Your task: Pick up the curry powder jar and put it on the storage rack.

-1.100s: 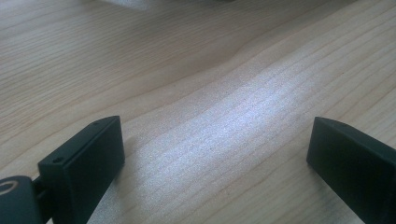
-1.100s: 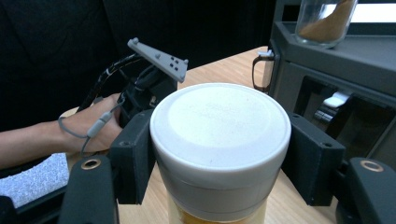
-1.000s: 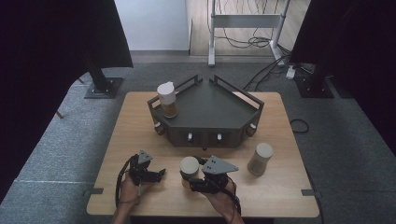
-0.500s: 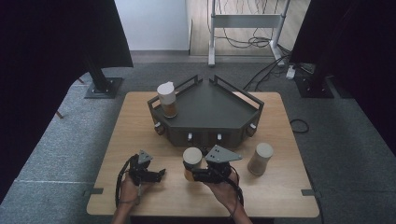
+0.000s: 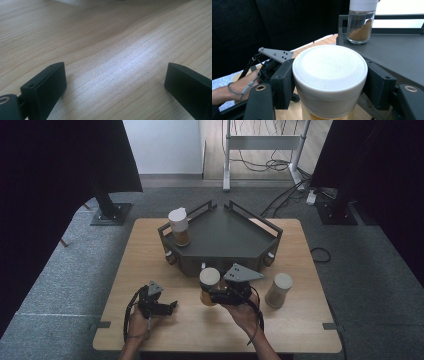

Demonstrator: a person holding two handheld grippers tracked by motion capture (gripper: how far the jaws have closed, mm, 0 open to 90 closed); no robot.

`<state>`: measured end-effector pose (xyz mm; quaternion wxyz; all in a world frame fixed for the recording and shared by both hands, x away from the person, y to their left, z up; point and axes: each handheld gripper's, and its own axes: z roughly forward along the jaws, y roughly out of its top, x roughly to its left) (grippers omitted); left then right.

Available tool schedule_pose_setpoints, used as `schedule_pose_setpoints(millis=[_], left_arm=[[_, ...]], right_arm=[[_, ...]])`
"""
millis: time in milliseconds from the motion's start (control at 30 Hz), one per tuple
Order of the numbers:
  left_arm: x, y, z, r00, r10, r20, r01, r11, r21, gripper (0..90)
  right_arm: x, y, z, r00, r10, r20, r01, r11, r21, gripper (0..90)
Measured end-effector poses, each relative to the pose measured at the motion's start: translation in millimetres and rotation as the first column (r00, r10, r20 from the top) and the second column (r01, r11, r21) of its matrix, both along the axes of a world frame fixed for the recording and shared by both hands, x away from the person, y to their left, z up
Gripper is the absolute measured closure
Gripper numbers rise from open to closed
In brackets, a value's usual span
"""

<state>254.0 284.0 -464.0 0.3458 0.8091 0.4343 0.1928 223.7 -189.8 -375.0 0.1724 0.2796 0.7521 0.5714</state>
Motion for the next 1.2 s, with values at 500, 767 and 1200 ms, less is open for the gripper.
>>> schedule_pose_setpoints(millis=[500, 767, 1200], left_arm=[[0.1, 0.1, 0.1, 1.0000, -0.001, 0.000, 0.001, 1.0000, 0.001, 3.6], [0.0, 0.0, 0.1, 1.0000, 0.000, 0.000, 0.000, 1.0000, 0.001, 3.6], [0.1, 0.0, 0.2, 1.0000, -0.001, 0.000, 0.001, 1.0000, 0.002, 3.6]], right_arm=[[13.3, -7.0, 27.2, 0.9996, -0.015, 0.022, 0.015, 1.000, 0.024, 32.7], [27.1, -8.8, 50.5, 0.9985, -0.039, 0.039, 0.038, 0.999, 0.024, 32.7], [49.8, -13.3, 65.1, 0.9957, -0.083, 0.040, 0.082, 0.996, 0.025, 32.8]])
